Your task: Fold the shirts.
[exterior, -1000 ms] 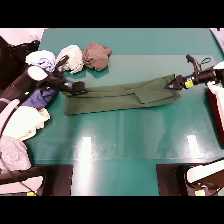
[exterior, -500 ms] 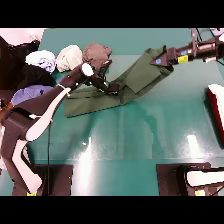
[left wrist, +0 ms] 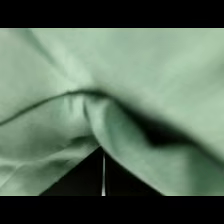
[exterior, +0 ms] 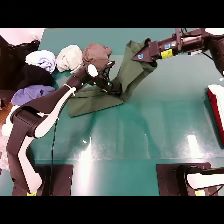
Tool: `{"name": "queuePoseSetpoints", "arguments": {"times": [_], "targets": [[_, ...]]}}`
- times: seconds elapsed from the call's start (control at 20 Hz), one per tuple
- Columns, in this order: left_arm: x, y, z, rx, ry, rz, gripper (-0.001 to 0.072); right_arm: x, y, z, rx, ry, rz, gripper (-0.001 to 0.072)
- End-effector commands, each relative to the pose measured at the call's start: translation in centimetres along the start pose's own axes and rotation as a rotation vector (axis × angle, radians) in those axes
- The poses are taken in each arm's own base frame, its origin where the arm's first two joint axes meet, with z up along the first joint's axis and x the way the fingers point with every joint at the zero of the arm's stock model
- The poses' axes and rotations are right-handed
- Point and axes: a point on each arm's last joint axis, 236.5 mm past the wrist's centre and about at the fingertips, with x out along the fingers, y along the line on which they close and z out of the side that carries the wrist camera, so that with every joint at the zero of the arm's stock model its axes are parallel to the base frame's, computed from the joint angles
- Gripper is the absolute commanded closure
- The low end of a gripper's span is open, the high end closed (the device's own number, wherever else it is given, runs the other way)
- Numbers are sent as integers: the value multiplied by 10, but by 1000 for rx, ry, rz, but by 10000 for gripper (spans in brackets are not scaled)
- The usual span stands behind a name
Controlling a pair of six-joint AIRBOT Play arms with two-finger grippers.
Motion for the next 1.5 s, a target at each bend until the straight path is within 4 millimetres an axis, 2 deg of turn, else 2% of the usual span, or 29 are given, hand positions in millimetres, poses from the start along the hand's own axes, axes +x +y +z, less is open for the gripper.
{"name": "queuePoseSetpoints", "arguments": {"times": [0.0, 0.1, 0.2, 0.3, 0.4, 0.5, 0.65, 0.75, 0.8, 0.85, 0.9, 0.95, 1.05, 1.1, 1.2, 1.3, 1.45], "targets": [[-47, 0, 19, 50, -17, 24, 687, 15, 9, 7, -19, -27, 3, 694], [-101, 12, 35, 83, -60, 86, 687, 25, 11, 7, -18, -24, 10, 694], [-164, 32, 44, 104, -106, 186, 686, 42, 11, 3, -14, -8, 20, 694], [-229, 51, 46, 102, -153, 282, 686, 66, 11, -3, -24, 15, 35, 694], [-286, 60, 39, 107, -196, 346, 686, 96, 13, -14, -37, 47, 53, 693], [-333, 65, 31, 90, -245, 402, 686, 129, 14, -22, -64, 59, 62, 693], [-382, 64, 19, 87, -307, 444, 685, 177, 16, -35, -101, 61, 65, 692], [-399, 63, 12, 83, -319, 459, 685, 209, 19, -52, -119, 83, 72, 690], [-401, 64, 9, 81, -313, 466, 685, 227, 20, -62, -139, 94, 75, 685], [-402, 65, 6, 79, -306, 476, 685, 245, 22, -73, -160, 103, 76, 581], [-401, 64, 4, 78, -299, 472, 685, 263, 26, -84, -168, 110, 80, 309], [-401, 64, 4, 77, -296, 472, 685, 277, 33, -95, -157, 120, 95, 150], [-401, 65, 4, 76, -295, 471, 685, 294, 58, -114, -151, 154, 162, 133], [-401, 65, 3, 76, -294, 472, 685, 294, 69, -119, -196, 180, 190, 133], [-400, 65, 2, 74, -287, 470, 685, 276, 66, -117, -279, 247, 167, 135], [-399, 65, 0, 73, -280, 470, 685, 241, 28, -114, -284, 348, 43, 135], [-399, 65, 0, 73, -280, 467, 685, 181, -47, -101, -206, 397, -146, 135]]}}
